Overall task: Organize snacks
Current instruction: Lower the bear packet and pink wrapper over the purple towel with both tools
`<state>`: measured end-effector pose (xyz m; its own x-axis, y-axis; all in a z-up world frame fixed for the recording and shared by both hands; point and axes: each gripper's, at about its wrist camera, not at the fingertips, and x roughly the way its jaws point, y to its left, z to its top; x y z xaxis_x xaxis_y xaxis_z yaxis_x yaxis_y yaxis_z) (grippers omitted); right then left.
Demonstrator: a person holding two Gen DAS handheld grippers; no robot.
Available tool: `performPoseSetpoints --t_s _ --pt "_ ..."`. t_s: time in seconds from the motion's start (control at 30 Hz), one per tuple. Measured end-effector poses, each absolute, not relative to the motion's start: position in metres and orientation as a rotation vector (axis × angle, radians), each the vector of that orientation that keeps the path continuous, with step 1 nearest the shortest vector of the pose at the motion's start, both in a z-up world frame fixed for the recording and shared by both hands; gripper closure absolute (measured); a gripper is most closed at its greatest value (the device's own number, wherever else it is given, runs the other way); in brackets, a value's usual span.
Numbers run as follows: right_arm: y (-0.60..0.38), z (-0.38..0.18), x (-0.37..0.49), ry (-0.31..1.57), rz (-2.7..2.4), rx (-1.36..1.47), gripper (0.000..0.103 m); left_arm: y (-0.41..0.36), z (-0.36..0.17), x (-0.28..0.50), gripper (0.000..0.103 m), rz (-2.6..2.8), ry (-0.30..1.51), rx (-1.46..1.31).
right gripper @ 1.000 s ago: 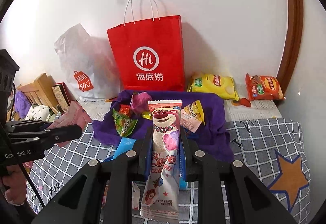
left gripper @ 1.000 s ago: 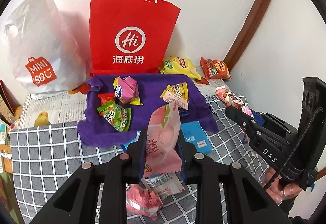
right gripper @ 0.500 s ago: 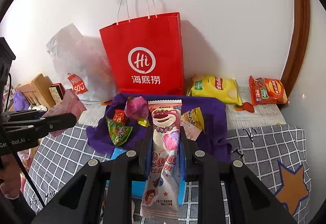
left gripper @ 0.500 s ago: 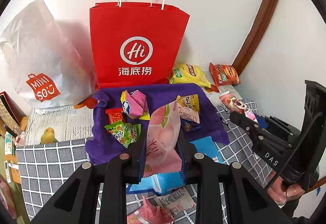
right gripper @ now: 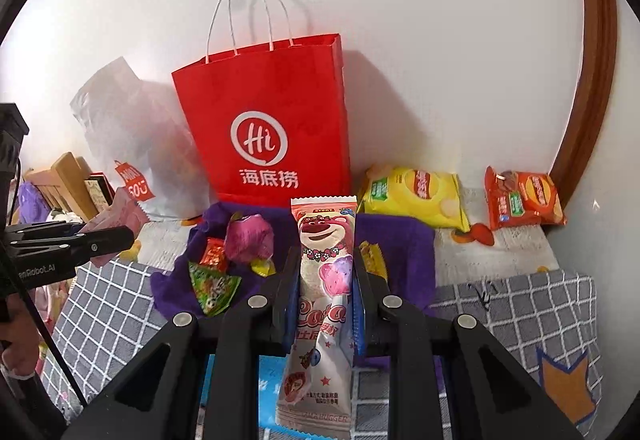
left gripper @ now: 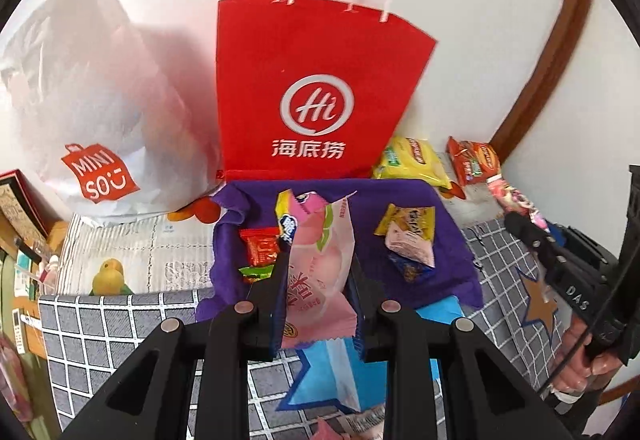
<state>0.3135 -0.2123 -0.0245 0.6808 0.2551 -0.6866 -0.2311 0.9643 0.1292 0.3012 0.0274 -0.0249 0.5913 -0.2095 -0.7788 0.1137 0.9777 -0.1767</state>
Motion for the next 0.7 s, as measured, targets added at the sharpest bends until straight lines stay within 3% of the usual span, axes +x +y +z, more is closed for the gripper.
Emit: performPoseSetpoints --t_s 0.37,0.7 --pt "-0.206 -0.047 0.348 0.827 0.311 0.005 0.081 0.011 -0.057 0.338 0.078 -0.227 0.984 -0.108" --pt "-0.203 -0.108 0.372 0.949 0.312 -0.022 0.081 0.001 -0.106 0.359 0.078 -0.244 1.081 -0.078"
